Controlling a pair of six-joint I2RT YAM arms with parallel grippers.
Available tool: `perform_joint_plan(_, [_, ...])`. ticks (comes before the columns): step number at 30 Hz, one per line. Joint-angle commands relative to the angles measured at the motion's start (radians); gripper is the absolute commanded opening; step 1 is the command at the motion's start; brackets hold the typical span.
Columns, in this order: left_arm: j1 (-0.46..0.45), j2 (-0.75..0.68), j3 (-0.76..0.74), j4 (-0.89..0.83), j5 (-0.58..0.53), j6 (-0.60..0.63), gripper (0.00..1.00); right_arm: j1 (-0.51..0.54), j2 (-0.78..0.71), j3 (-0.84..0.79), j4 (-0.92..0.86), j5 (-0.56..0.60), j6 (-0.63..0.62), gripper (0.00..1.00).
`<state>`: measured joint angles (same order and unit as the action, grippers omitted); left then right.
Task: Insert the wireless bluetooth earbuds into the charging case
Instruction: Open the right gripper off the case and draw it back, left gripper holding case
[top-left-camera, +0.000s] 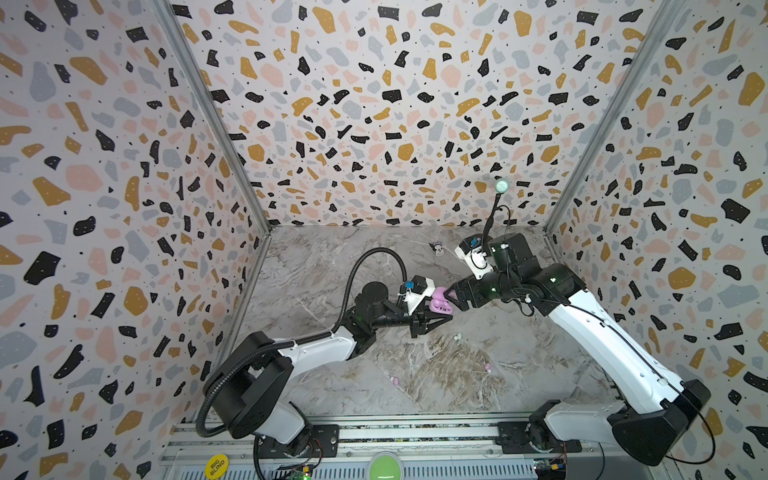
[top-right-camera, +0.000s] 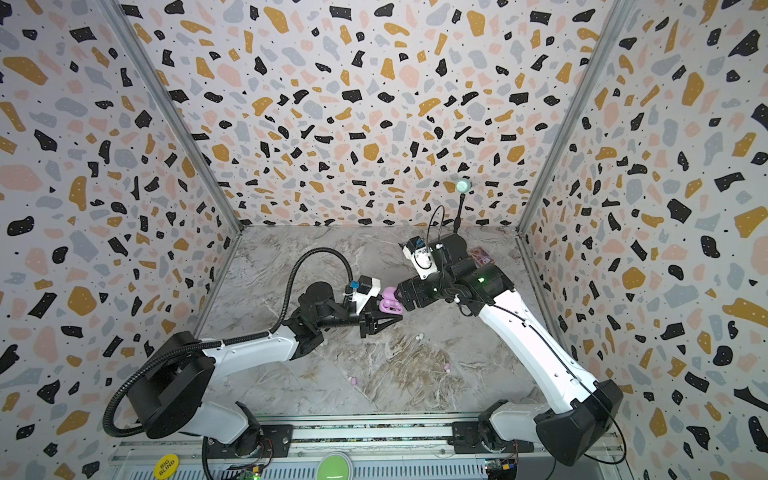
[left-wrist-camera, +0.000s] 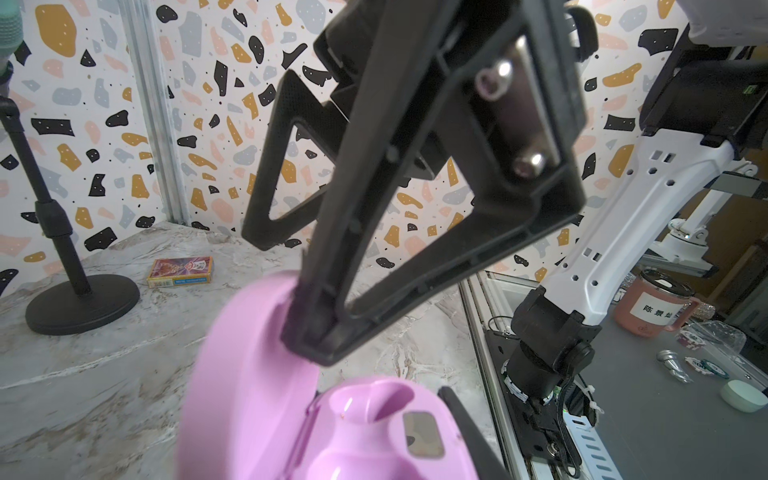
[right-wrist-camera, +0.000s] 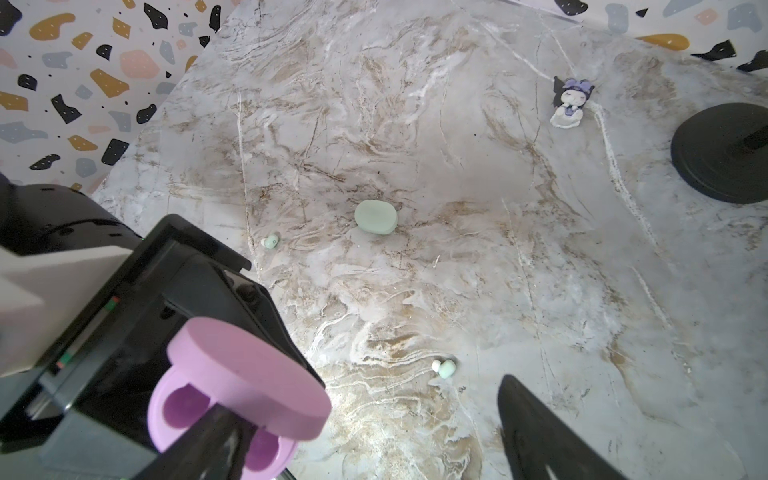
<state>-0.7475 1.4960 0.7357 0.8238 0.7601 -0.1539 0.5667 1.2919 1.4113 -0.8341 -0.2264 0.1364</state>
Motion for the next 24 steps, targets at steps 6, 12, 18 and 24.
perform_joint_plan(6, [-0.017,-0.028,0.012,0.032,0.038,0.046,0.00,-0.031,0.016,0.044,0.009,-0.037,0.044,0.91])
perform_joint_plan(12, [-0.018,-0.026,0.013,0.034,0.030,0.036,0.00,-0.038,0.011,0.053,0.002,-0.082,0.050,0.91])
perform_joint_plan(18, [-0.013,-0.017,0.017,0.029,-0.004,0.020,0.00,-0.039,-0.048,0.017,-0.054,-0.157,0.030,0.93])
perform_joint_plan(24, [0.005,-0.016,0.004,0.049,-0.048,0.012,0.00,-0.042,-0.138,-0.056,-0.083,-0.227,0.105,0.94])
